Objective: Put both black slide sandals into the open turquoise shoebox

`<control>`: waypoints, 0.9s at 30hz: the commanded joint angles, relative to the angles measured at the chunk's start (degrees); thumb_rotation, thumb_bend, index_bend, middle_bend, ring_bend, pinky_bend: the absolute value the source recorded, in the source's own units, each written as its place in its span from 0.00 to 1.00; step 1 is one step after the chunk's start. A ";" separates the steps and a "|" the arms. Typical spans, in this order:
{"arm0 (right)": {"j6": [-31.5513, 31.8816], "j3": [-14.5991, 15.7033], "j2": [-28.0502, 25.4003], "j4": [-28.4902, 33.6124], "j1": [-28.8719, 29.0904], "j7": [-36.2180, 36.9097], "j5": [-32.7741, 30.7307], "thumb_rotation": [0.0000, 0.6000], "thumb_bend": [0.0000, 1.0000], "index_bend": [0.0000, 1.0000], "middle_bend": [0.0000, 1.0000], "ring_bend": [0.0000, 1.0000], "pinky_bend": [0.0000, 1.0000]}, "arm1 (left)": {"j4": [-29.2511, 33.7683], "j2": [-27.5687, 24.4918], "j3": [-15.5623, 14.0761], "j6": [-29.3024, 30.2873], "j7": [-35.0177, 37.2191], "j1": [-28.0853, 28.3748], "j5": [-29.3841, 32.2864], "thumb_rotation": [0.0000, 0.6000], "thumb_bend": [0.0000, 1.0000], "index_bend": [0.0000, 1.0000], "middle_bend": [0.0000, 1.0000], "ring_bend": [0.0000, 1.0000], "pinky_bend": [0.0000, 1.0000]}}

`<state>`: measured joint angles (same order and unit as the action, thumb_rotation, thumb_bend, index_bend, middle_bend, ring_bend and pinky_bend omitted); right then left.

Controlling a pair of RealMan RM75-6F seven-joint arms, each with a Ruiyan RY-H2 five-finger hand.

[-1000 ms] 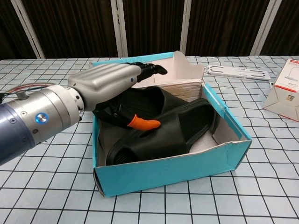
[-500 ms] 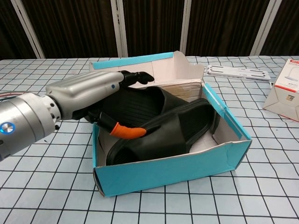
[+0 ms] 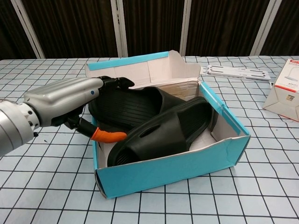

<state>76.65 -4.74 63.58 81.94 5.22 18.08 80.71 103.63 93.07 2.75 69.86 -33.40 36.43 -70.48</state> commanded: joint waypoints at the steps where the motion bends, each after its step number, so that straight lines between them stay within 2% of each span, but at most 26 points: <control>1: -0.02 0.03 -0.02 0.07 0.02 -0.18 0.00 1.00 0.23 0.24 0.25 0.26 0.21 | 0.04 -0.05 0.52 0.21 0.50 -0.19 -0.39 0.59 0.31 0.00 0.07 0.00 0.07; 8: 0.04 -0.02 -0.09 0.25 -0.06 -0.24 -0.19 1.00 0.23 0.24 0.25 0.26 0.21 | -0.43 -0.16 0.39 0.58 0.40 -0.79 -1.81 0.59 0.31 0.00 0.07 0.00 0.08; 14: 0.13 0.03 -0.13 0.29 -0.07 -0.18 -0.04 1.00 0.23 0.24 0.25 0.26 0.21 | -1.32 0.21 0.10 0.42 -1.24 -1.48 -0.49 0.60 0.31 0.01 0.18 0.05 0.16; 22: 0.04 0.11 -0.29 0.54 -0.08 -0.37 -0.04 1.00 0.23 0.24 0.25 0.26 0.21 | -2.66 1.35 1.12 -1.52 -0.77 -0.79 -0.19 0.61 0.31 0.03 0.23 0.09 0.20; 27: 0.00 0.11 -0.30 0.51 -0.08 -0.24 -0.06 1.00 0.23 0.24 0.25 0.26 0.21 | -2.94 1.75 1.35 -2.52 -2.01 -0.27 0.22 0.64 0.31 0.09 0.33 0.17 0.27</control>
<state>76.65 -4.64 63.27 82.45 5.13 17.84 80.63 100.65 94.70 4.03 67.62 -34.95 36.01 -70.60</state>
